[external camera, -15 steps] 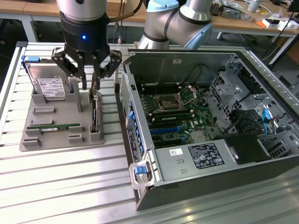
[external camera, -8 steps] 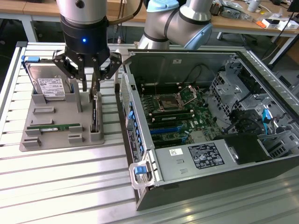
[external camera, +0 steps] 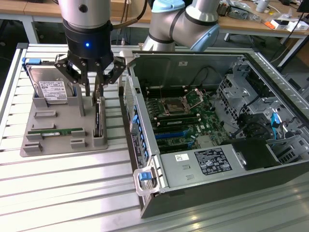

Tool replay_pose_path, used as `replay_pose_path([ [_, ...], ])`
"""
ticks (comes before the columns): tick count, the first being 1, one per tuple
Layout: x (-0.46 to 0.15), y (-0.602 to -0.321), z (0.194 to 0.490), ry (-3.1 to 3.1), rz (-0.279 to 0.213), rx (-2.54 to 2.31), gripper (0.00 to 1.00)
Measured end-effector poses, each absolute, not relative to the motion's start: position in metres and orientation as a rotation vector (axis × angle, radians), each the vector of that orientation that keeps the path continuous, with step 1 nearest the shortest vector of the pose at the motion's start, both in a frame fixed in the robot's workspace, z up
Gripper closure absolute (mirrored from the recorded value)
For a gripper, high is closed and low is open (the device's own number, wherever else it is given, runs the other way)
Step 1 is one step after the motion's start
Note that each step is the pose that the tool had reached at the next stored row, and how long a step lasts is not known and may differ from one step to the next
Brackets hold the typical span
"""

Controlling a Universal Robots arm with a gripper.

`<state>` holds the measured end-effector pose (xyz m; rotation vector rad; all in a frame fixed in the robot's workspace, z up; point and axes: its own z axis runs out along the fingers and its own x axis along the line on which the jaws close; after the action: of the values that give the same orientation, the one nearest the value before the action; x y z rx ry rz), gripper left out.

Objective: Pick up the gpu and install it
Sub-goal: 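Pick up the gpu and move the gpu toward the slot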

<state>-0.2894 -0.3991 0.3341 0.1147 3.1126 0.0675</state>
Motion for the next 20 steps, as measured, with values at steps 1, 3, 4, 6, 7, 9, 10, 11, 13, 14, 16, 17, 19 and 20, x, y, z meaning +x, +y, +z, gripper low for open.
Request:
replay_pose_path([
  [1,-0.289,-0.399,0.333,3.113,0.067,0.115,0.64],
  [3,-0.289,-0.399,0.332,3.113,0.067,0.115,0.64],
  [4,-0.289,-0.399,0.331,3.113,0.067,0.115,0.64],
  [6,-0.289,-0.399,0.330,3.113,0.067,0.115,0.64],
  [7,-0.289,-0.399,0.330,3.113,0.067,0.115,0.64],
  [9,-0.289,-0.399,0.329,3.113,0.067,0.115,0.64],
  [10,-0.289,-0.399,0.328,3.113,0.067,0.115,0.64],
  [11,-0.289,-0.399,0.327,3.113,0.067,0.115,0.64],
  [13,-0.289,-0.399,0.326,3.113,0.067,0.115,0.64],
  [14,-0.289,-0.399,0.326,3.113,0.067,0.115,0.64],
  [16,-0.289,-0.399,0.325,3.113,0.067,0.115,0.64],
  [17,-0.289,-0.399,0.324,3.113,0.067,0.115,0.64],
  [19,-0.289,-0.399,0.322,3.113,0.067,0.115,0.64],
  [20,-0.289,-0.399,0.322,3.113,0.067,0.115,0.64],
])
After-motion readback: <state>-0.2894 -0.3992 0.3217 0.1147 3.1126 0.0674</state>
